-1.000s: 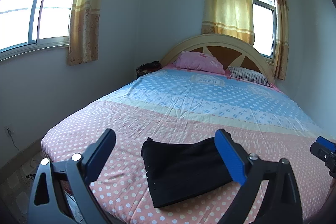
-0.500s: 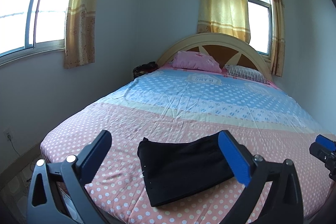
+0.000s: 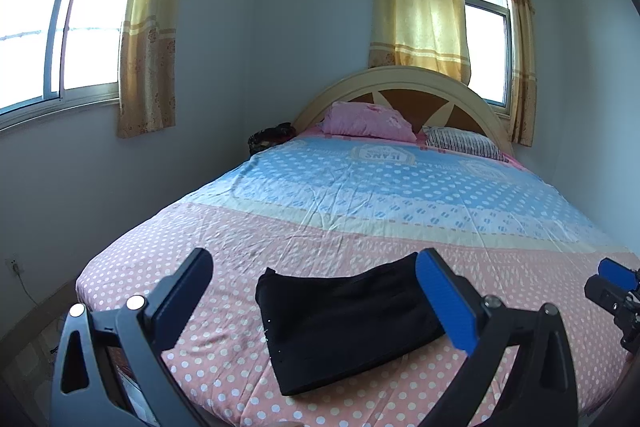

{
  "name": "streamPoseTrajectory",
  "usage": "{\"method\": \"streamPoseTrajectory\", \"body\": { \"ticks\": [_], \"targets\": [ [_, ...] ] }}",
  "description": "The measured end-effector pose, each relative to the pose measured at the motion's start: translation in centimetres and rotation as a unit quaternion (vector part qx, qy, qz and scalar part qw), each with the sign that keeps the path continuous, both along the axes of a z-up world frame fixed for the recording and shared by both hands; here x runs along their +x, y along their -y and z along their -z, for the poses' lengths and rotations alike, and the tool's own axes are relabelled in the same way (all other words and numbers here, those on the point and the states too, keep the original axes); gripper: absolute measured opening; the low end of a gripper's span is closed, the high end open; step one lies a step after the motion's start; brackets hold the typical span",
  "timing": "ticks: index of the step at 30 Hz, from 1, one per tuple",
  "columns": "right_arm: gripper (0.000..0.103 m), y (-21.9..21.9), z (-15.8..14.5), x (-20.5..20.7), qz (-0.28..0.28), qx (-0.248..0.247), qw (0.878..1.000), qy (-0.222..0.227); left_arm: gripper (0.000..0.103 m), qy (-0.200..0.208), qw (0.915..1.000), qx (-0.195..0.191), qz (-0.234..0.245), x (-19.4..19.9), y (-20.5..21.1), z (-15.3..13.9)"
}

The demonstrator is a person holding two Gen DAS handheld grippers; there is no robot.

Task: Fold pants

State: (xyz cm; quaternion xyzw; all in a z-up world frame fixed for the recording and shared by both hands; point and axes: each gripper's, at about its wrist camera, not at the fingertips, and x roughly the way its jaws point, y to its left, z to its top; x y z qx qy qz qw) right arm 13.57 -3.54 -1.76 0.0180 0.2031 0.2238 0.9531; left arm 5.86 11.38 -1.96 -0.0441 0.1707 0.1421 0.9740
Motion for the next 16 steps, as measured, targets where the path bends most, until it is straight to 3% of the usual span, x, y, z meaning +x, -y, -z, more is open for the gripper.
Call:
{"method": "streamPoseTrajectory", "body": {
  "ticks": [16],
  "targets": [
    [0.064, 0.12, 0.69, -0.22, 0.000, -0.003, 1.000, -0.007, 0.103, -0.019, 0.9997, 0.012, 0.007, 0.60, 0.44, 0.96]
  ]
}}
